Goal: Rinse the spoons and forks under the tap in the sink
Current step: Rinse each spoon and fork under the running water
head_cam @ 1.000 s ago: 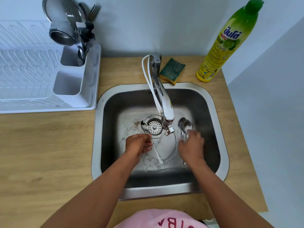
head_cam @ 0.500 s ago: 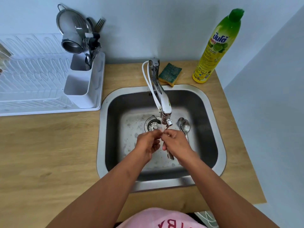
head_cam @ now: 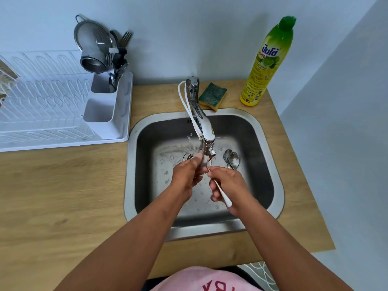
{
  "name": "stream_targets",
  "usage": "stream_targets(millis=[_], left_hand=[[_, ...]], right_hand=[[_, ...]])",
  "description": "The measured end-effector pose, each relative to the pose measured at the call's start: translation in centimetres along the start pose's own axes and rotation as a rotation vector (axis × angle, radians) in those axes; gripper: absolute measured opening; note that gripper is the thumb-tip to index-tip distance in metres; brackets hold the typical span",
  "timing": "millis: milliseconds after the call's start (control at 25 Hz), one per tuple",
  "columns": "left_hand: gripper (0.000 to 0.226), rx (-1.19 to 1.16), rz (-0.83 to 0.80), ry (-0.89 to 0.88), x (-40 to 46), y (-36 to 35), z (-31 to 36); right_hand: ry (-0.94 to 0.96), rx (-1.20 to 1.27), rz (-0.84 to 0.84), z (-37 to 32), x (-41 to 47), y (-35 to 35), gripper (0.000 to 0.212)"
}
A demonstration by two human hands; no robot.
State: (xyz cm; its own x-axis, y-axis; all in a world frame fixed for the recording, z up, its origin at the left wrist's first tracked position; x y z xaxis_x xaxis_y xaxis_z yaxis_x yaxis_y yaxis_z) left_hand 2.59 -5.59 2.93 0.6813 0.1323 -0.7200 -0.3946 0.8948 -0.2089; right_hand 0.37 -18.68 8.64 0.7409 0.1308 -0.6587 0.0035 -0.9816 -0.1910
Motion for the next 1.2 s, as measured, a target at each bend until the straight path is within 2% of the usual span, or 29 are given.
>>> stream_targets(millis=[80,160,320,440,640,840,920,1040,1200], left_hand=[[0.010,-0.049,-0.098,0.004,-0.1,-0.5,0.0],[0.017,-0.092,-0.172,0.028,-0.6,-1.0,0.0],[0.037,-0.080,-0.173,0.044,-1.1,-0.9,0.9],[0.032,0.048,-0.178,-0.056,-1.4,-1.1,1.8],[0.027,0.077,-0.183,-0.099,-1.5,-1.3,2.4],[0.034,-0.015,-0.231,-0.019,-1.5,-1.7,2.3],[0.038,0.012,-0.229,-0.011,-1.7,-1.6,2.1],[0.030,0.138,-0.227,-0.055,-1.7,-1.6,2.2],[0.027,0.128,-0.247,-0.084,-1.5,-1.7,2.5]], right_hand=[[-0.157,0.208,-0.044,0.6,0.6,-0.8,0.024],[-0.224,0.333,-0.054,0.8,1.4,-1.2,0.022],[-0.111,0.199,0.030,1.6,2.6,-0.5,0.017],[-0.072,0.202,0.058,2.4,3.0,0.0,0.023],[-0.147,0.290,-0.084,2.5,2.9,-1.8,0.039],[-0.136,0.255,-0.066,2.4,3.2,-1.6,0.018],[-0.124,0.223,-0.023,2.6,3.2,-1.3,0.022],[-0.105,0.188,0.043,2.7,3.3,-0.6,0.021],[-0.076,0.253,0.023,2.4,3.1,-0.5,0.016]])
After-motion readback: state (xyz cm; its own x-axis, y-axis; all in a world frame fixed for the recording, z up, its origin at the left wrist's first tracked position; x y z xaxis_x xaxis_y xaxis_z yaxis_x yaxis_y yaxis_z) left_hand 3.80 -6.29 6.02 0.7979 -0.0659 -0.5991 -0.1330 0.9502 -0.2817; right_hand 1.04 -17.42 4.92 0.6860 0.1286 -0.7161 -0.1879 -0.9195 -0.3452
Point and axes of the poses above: each hand's wrist, its own x-axis towards the middle knuckle, its own y-axis out of the back of the hand, z = x × y, the point moved 7 cm from there along x, towards the middle knuckle
